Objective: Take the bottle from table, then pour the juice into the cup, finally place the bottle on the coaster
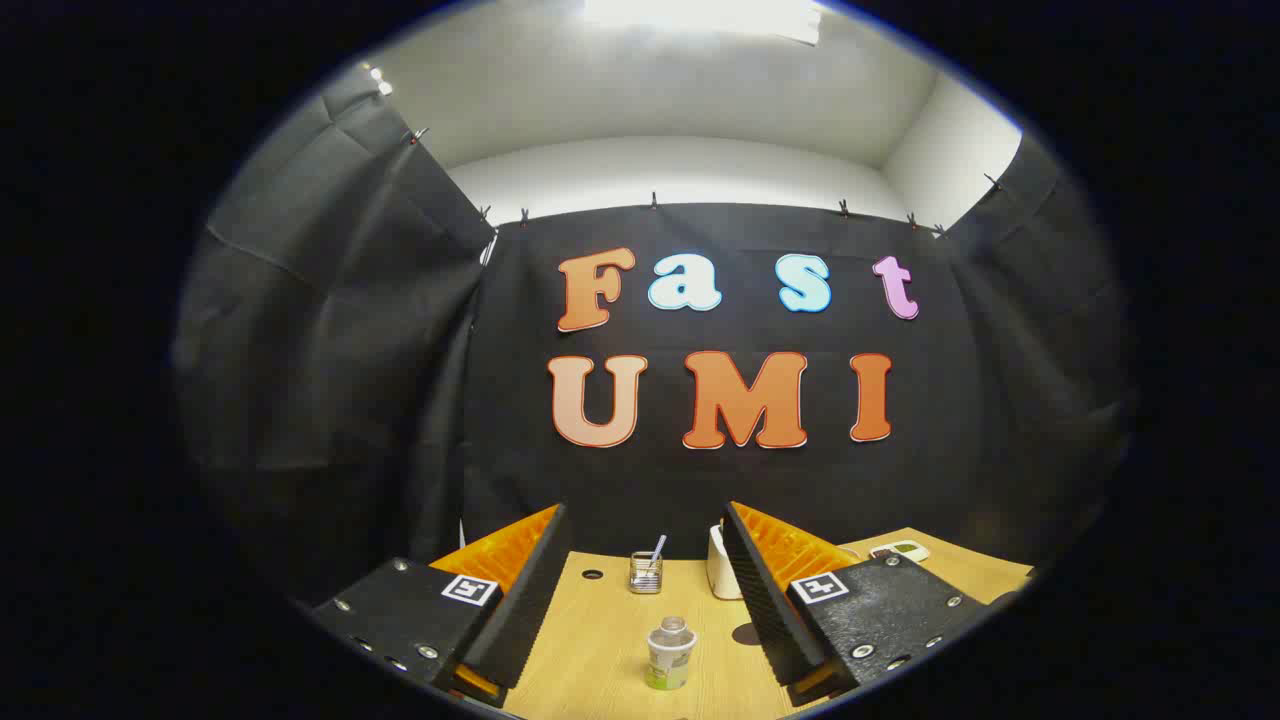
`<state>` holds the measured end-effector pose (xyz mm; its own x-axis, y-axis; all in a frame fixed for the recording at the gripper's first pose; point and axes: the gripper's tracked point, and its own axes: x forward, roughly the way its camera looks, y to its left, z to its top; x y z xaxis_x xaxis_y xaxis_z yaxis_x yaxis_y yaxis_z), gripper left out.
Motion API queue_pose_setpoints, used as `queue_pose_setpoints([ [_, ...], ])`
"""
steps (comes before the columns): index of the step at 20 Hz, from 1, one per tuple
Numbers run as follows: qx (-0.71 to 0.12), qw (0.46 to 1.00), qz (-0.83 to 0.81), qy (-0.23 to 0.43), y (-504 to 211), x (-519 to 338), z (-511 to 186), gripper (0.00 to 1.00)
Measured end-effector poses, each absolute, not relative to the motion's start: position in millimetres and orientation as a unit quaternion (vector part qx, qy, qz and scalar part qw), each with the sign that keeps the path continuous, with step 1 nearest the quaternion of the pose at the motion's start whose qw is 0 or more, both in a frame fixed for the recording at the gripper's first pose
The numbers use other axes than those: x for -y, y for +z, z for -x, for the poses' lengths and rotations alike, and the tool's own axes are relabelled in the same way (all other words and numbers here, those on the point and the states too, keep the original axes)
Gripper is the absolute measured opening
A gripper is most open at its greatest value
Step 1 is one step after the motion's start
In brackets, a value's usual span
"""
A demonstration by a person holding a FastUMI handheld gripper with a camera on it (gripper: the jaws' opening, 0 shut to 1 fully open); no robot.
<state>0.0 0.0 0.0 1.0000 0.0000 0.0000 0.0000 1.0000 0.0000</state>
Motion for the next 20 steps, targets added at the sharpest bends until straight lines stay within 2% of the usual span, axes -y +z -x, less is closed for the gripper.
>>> queue_pose_setpoints([
  [10,-0.024,1.0,-0.002,0.0,-6.2,-1.4,-8.4,0.91],
  [20,-0.06,0.997,0.02,-0.033,-27.2,9.8,-10.1,0.91],
])
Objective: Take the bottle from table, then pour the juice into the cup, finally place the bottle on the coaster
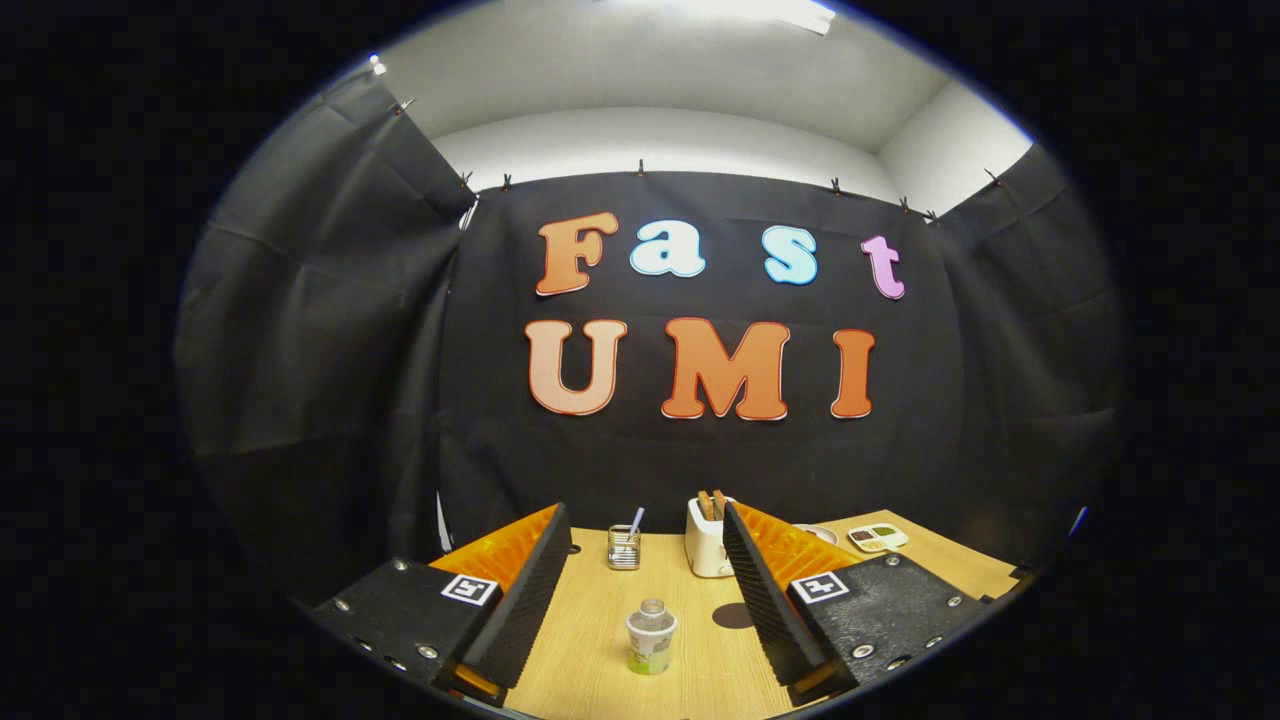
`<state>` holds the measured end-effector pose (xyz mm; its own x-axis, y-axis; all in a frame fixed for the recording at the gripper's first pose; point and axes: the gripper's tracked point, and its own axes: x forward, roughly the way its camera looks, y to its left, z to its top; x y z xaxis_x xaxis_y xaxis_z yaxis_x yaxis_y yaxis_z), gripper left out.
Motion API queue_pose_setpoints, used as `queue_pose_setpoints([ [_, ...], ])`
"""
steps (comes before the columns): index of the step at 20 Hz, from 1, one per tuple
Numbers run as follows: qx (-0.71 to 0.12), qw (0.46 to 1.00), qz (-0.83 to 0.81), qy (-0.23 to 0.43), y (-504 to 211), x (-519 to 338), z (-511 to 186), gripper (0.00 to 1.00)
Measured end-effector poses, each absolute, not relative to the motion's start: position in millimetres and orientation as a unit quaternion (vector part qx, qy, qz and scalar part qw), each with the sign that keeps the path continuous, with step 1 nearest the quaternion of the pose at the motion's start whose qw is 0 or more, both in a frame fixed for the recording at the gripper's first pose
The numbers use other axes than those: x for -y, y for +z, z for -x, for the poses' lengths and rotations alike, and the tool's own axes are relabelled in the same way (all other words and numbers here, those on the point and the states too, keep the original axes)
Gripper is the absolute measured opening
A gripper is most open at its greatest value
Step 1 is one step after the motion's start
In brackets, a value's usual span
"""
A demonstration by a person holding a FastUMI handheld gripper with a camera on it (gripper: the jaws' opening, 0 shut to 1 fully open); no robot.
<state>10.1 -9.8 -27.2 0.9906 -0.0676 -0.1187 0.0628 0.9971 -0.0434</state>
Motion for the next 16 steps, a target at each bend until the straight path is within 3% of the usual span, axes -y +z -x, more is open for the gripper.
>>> queue_pose_setpoints([
  [16,-0.119,0.989,0.003,-0.085,-134.0,35.2,-10.7,0.92],
])
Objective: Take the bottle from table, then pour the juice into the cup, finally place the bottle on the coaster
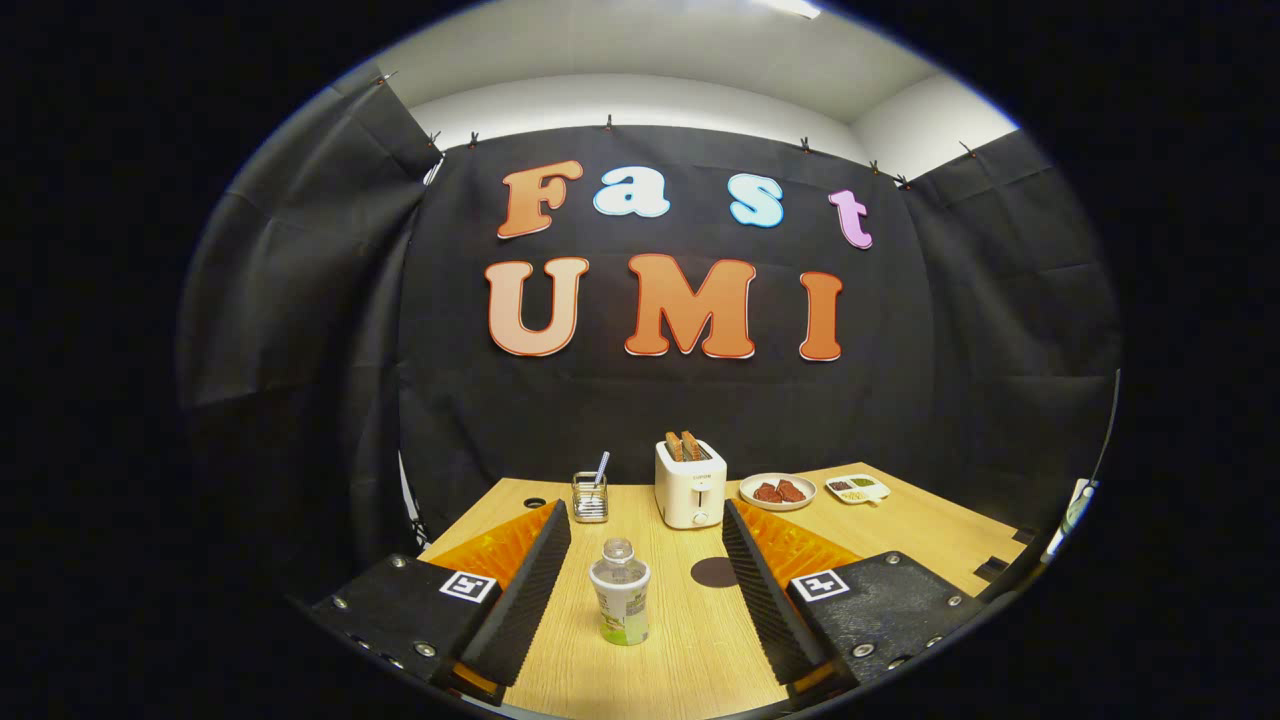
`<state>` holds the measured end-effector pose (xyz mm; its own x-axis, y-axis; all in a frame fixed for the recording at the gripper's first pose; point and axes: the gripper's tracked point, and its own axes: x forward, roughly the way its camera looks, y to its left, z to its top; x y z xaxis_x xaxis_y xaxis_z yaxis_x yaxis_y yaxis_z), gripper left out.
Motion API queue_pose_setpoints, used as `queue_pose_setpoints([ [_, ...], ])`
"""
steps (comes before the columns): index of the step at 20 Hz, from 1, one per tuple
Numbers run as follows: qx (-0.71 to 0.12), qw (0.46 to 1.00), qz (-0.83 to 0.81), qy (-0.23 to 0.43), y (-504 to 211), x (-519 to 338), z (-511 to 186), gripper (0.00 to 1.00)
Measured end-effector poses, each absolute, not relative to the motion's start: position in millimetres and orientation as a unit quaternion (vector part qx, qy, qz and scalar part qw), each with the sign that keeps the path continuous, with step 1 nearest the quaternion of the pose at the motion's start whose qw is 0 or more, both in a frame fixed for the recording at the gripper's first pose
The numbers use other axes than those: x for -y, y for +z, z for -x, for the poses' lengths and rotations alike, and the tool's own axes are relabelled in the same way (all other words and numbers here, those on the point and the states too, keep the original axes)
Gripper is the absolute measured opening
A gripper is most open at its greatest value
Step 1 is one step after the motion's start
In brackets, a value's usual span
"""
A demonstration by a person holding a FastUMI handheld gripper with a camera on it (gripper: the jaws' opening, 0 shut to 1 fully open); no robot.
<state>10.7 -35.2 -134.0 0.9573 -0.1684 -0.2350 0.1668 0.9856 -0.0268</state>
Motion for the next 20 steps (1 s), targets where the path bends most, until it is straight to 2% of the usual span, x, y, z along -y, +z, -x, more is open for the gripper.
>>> queue_pose_setpoints([
  [10,-0.144,0.987,-0.012,-0.072,-238.4,22.1,-25.5,0.92],
  [20,-0.21,0.977,0.004,-0.043,-343.0,12.4,-52.8,0.92],
])
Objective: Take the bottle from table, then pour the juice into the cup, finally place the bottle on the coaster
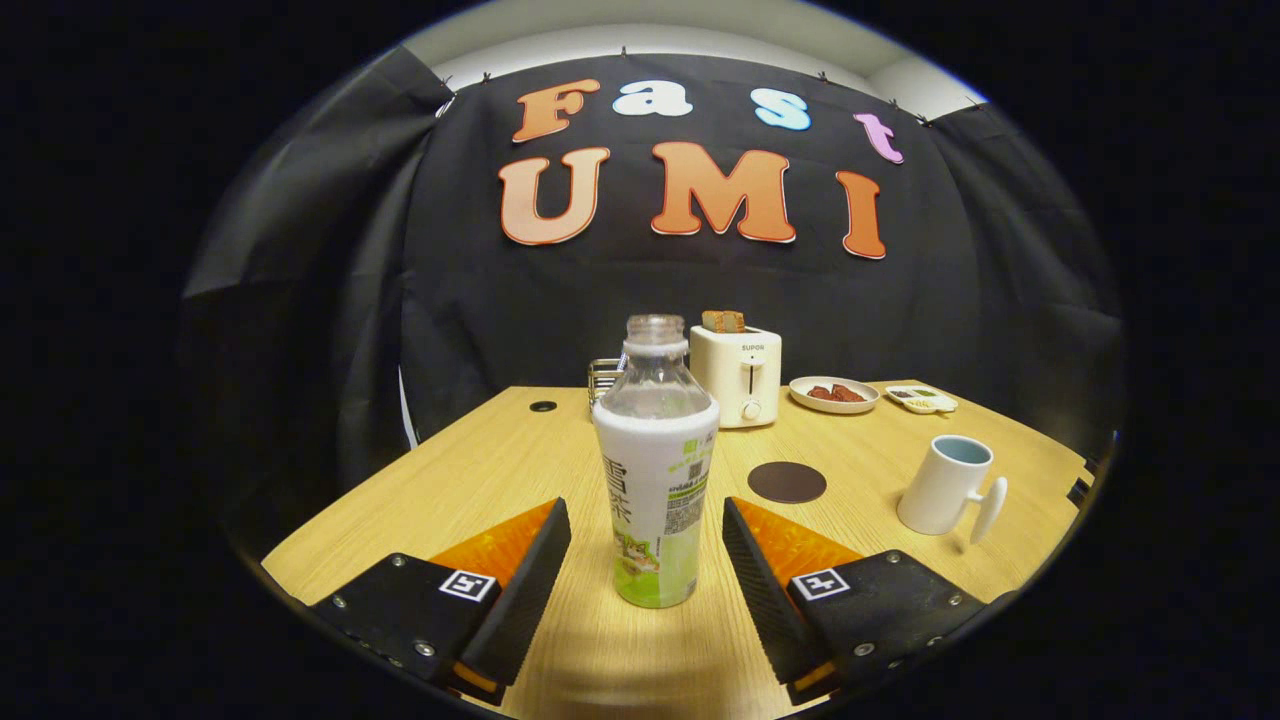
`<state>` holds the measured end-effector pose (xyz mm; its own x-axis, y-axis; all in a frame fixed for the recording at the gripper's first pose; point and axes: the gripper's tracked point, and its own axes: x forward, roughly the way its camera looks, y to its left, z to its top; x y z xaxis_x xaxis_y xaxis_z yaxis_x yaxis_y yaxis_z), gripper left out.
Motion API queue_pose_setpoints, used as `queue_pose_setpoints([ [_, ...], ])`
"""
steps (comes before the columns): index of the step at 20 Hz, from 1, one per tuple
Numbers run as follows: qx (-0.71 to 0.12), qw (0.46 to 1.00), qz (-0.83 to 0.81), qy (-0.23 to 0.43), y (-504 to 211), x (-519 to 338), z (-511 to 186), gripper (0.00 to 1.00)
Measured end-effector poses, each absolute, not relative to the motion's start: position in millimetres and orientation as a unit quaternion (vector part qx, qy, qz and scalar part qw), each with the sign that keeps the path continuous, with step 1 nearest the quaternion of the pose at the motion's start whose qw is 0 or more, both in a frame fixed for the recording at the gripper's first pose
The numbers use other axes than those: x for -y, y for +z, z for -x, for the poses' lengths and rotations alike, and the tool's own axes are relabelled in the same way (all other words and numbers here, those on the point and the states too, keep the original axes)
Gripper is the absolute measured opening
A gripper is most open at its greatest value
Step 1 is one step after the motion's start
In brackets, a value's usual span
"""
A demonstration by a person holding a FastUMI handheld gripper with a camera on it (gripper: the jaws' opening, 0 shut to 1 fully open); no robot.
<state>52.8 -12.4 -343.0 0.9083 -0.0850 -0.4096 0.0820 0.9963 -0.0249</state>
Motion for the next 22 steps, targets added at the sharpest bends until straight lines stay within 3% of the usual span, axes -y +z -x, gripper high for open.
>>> queue_pose_setpoints([
  [7,-0.234,0.972,0.013,-0.033,-375.2,12.7,-68.9,0.91],
  [12,-0.215,0.976,0.025,-0.03,-371.7,15.4,-80.8,0.66],
  [16,-0.208,0.978,0.005,-0.022,-371.0,16.0,-82.0,0.58],
  [22,-0.221,0.974,-0.05,0.007,-357.2,12.6,-82.4,0.56],
])
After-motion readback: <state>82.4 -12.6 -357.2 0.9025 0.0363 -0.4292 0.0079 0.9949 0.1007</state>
